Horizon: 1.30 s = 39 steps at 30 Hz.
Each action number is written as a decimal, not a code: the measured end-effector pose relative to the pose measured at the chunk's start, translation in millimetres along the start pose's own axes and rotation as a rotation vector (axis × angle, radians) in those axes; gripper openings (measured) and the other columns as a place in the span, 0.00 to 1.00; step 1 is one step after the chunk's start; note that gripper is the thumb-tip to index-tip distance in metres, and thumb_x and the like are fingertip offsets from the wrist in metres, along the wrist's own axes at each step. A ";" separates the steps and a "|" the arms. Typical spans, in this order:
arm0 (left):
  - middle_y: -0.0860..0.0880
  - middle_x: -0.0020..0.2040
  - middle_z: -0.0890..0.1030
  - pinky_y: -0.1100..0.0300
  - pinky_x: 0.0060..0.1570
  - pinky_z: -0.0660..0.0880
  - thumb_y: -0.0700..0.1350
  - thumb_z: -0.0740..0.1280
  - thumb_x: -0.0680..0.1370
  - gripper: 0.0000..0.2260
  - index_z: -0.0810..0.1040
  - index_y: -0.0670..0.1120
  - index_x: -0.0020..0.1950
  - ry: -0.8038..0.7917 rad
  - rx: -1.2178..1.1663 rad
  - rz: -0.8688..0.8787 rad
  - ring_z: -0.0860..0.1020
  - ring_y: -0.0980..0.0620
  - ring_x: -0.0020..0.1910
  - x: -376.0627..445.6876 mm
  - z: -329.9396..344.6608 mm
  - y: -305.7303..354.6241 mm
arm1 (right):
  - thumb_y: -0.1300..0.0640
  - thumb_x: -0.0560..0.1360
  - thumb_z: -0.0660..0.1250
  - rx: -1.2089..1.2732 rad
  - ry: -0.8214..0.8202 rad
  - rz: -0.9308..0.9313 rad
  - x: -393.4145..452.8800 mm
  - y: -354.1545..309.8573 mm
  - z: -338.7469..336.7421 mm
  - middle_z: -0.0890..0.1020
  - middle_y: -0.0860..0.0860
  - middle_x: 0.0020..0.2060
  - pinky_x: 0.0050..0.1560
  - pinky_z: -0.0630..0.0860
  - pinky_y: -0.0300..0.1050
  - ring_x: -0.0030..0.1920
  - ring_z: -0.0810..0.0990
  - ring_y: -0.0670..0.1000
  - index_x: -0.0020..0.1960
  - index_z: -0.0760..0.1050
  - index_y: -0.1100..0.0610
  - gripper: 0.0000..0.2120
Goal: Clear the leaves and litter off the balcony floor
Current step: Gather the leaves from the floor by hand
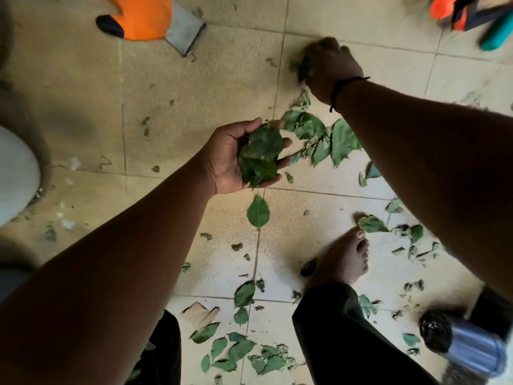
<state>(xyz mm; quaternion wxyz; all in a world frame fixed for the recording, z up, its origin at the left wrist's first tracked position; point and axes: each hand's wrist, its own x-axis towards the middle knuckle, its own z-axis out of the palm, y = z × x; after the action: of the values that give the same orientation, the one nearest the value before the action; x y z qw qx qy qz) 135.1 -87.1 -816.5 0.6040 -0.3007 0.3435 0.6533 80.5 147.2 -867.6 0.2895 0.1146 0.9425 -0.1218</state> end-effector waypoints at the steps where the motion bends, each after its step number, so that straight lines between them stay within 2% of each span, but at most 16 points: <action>1: 0.49 0.54 0.84 0.51 0.51 0.76 0.55 0.62 0.74 0.15 0.85 0.52 0.52 0.014 -0.019 0.001 0.83 0.45 0.53 -1.4 -2.7 -6.3 | 0.54 0.79 0.62 0.065 0.020 0.040 -9.6 3.4 3.7 0.70 0.61 0.66 0.64 0.71 0.58 0.65 0.71 0.64 0.68 0.72 0.56 0.18; 4: 0.49 0.54 0.84 0.51 0.49 0.77 0.55 0.62 0.74 0.14 0.86 0.52 0.48 0.061 -0.086 0.023 0.83 0.45 0.51 -6.0 -6.2 -20.3 | 0.42 0.73 0.66 0.345 0.058 0.242 -51.3 14.3 8.2 0.81 0.59 0.51 0.50 0.74 0.47 0.52 0.79 0.58 0.53 0.81 0.58 0.21; 7: 0.49 0.54 0.84 0.52 0.51 0.77 0.55 0.62 0.73 0.15 0.87 0.53 0.47 0.091 -0.133 0.054 0.83 0.45 0.51 -11.5 -3.7 -27.7 | 0.58 0.74 0.70 0.924 0.167 0.469 -92.5 24.4 5.4 0.82 0.52 0.31 0.36 0.76 0.43 0.32 0.80 0.49 0.38 0.80 0.56 0.06; 10: 0.49 0.56 0.84 0.51 0.51 0.77 0.55 0.62 0.74 0.15 0.87 0.53 0.47 0.092 -0.161 0.074 0.83 0.45 0.52 -14.6 0.2 -31.4 | 0.68 0.76 0.67 1.539 0.119 0.548 -144.6 5.3 -15.7 0.82 0.52 0.36 0.35 0.78 0.40 0.32 0.81 0.45 0.44 0.74 0.55 0.09; 12: 0.48 0.56 0.84 0.51 0.51 0.77 0.55 0.61 0.75 0.15 0.87 0.52 0.48 0.077 -0.169 0.071 0.83 0.45 0.52 -14.3 4.3 -33.4 | 0.68 0.76 0.66 1.696 -0.049 0.438 -178.2 -17.4 -29.5 0.82 0.51 0.39 0.36 0.78 0.40 0.36 0.82 0.47 0.46 0.73 0.54 0.09; 14: 0.47 0.53 0.84 0.51 0.49 0.79 0.55 0.60 0.76 0.16 0.85 0.51 0.50 0.054 -0.172 0.066 0.83 0.45 0.49 -13.1 10.6 -34.7 | 0.66 0.76 0.67 1.656 -0.185 0.345 -203.3 -42.3 -33.6 0.82 0.49 0.37 0.34 0.77 0.39 0.34 0.79 0.46 0.46 0.74 0.53 0.09; 16: 0.46 0.49 0.84 0.50 0.45 0.80 0.55 0.59 0.77 0.16 0.84 0.50 0.51 0.015 -0.180 0.068 0.83 0.45 0.45 -12.0 18.6 -34.4 | 0.65 0.75 0.69 1.517 -0.150 0.355 -214.9 -61.6 -27.2 0.81 0.50 0.37 0.30 0.75 0.37 0.31 0.78 0.45 0.46 0.75 0.54 0.07; 19: 0.48 0.51 0.84 0.49 0.51 0.76 0.56 0.60 0.76 0.15 0.84 0.53 0.51 -0.057 -0.177 0.056 0.82 0.45 0.50 -11.2 26.9 -30.3 | 0.62 0.75 0.70 1.379 0.164 0.466 -207.4 -63.3 -13.5 0.81 0.50 0.38 0.31 0.75 0.41 0.32 0.78 0.47 0.43 0.76 0.52 0.06; 22: 0.50 0.55 0.83 0.48 0.53 0.76 0.56 0.60 0.76 0.15 0.84 0.54 0.52 -0.085 -0.163 0.023 0.81 0.45 0.55 -9.9 26.3 -22.8 | 0.58 0.73 0.68 1.223 0.449 0.564 -178.5 -29.2 2.2 0.81 0.47 0.39 0.42 0.79 0.52 0.40 0.82 0.57 0.41 0.74 0.48 0.06; 25: 0.50 0.56 0.83 0.47 0.53 0.76 0.56 0.59 0.77 0.15 0.84 0.53 0.51 -0.093 -0.155 0.008 0.80 0.44 0.58 -8.7 22.1 -15.8 | 0.53 0.71 0.70 1.084 0.233 0.753 -133.5 23.5 27.4 0.82 0.51 0.46 0.50 0.80 0.55 0.46 0.81 0.57 0.49 0.73 0.50 0.09; 27: 0.50 0.55 0.83 0.47 0.52 0.77 0.55 0.60 0.76 0.16 0.85 0.52 0.50 -0.092 -0.141 0.011 0.80 0.44 0.57 -7.7 19.5 -12.2 | 0.46 0.64 0.73 1.016 0.014 0.871 -109.9 48.6 42.1 0.80 0.54 0.52 0.55 0.79 0.55 0.50 0.79 0.56 0.61 0.70 0.55 0.29; 29: 0.49 0.56 0.83 0.47 0.51 0.78 0.55 0.60 0.76 0.16 0.85 0.52 0.50 -0.093 -0.123 0.015 0.81 0.44 0.56 -6.6 16.5 -10.8 | 0.48 0.66 0.77 1.044 -0.087 0.933 -96.8 60.7 49.6 0.76 0.55 0.61 0.60 0.77 0.55 0.58 0.77 0.57 0.69 0.61 0.56 0.39; 31: 0.50 0.58 0.83 0.47 0.52 0.78 0.55 0.60 0.77 0.16 0.85 0.53 0.51 -0.071 -0.110 0.013 0.81 0.44 0.57 -5.3 11.3 -11.3 | 0.56 0.73 0.74 1.209 -0.094 1.033 -85.8 64.8 53.1 0.72 0.57 0.66 0.56 0.79 0.51 0.62 0.76 0.57 0.72 0.56 0.54 0.36; 34: 0.50 0.60 0.82 0.46 0.55 0.76 0.56 0.58 0.79 0.16 0.85 0.54 0.52 -0.039 -0.089 0.000 0.80 0.45 0.59 -4.7 2.5 -16.0 | 0.67 0.72 0.73 1.316 -0.057 1.091 -82.7 63.5 53.7 0.79 0.58 0.58 0.31 0.82 0.47 0.50 0.81 0.55 0.68 0.65 0.59 0.28; 37: 0.50 0.59 0.82 0.46 0.56 0.75 0.55 0.59 0.78 0.15 0.85 0.54 0.52 -0.022 -0.078 -0.009 0.79 0.44 0.60 -5.6 -0.3 -24.3 | 0.71 0.76 0.66 1.385 -0.088 1.088 -106.2 53.3 58.2 0.82 0.54 0.44 0.38 0.83 0.44 0.38 0.82 0.49 0.61 0.73 0.60 0.16; 39: 0.50 0.58 0.83 0.46 0.57 0.74 0.55 0.60 0.77 0.14 0.84 0.54 0.52 -0.013 -0.068 -0.009 0.79 0.44 0.60 -6.9 0.1 -28.4 | 0.70 0.74 0.69 1.401 -0.087 1.116 -121.6 52.1 67.3 0.84 0.56 0.48 0.35 0.81 0.41 0.37 0.83 0.49 0.57 0.77 0.61 0.13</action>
<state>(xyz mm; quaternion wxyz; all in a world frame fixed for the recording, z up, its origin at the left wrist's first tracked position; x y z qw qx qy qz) 164.0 -90.1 -813.3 0.5985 -0.3183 0.3155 0.6640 228.3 158.7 -860.4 0.2058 0.7019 0.4470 -0.5149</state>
